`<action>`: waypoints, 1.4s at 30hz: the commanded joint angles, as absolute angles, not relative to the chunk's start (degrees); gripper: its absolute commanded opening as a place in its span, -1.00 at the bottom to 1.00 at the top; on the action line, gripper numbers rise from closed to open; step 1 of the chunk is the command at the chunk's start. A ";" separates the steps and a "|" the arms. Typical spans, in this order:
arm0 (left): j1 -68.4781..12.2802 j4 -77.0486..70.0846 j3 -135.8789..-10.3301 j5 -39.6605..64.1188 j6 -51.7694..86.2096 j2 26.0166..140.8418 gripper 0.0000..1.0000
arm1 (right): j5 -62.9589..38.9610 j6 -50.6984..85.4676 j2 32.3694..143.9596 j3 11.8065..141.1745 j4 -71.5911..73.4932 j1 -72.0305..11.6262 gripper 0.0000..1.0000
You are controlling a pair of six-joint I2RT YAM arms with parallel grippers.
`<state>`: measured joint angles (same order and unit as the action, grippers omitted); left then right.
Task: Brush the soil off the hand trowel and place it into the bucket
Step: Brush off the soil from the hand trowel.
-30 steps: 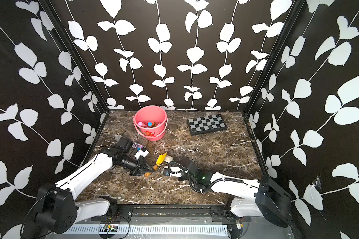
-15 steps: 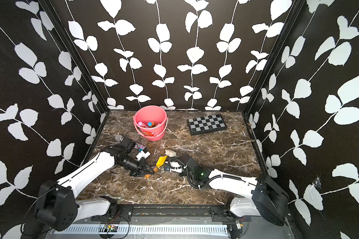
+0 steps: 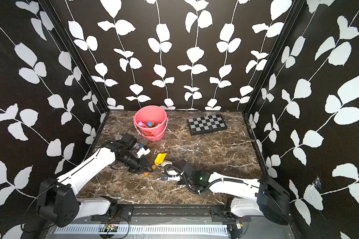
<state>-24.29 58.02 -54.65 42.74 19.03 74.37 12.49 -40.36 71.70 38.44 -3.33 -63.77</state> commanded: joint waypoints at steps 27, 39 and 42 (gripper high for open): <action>-28.78 64.49 -61.61 26.93 11.82 73.78 -1.00 | 10.07 -37.31 72.68 43.26 -1.97 -64.16 -1.00; -29.95 66.98 -62.19 22.58 8.01 74.27 -1.00 | 19.24 -31.33 73.86 43.01 -1.05 -57.16 -1.00; -29.93 66.85 -63.64 20.67 7.47 73.50 -1.00 | 18.74 -29.53 72.06 40.47 -1.19 -56.89 -1.00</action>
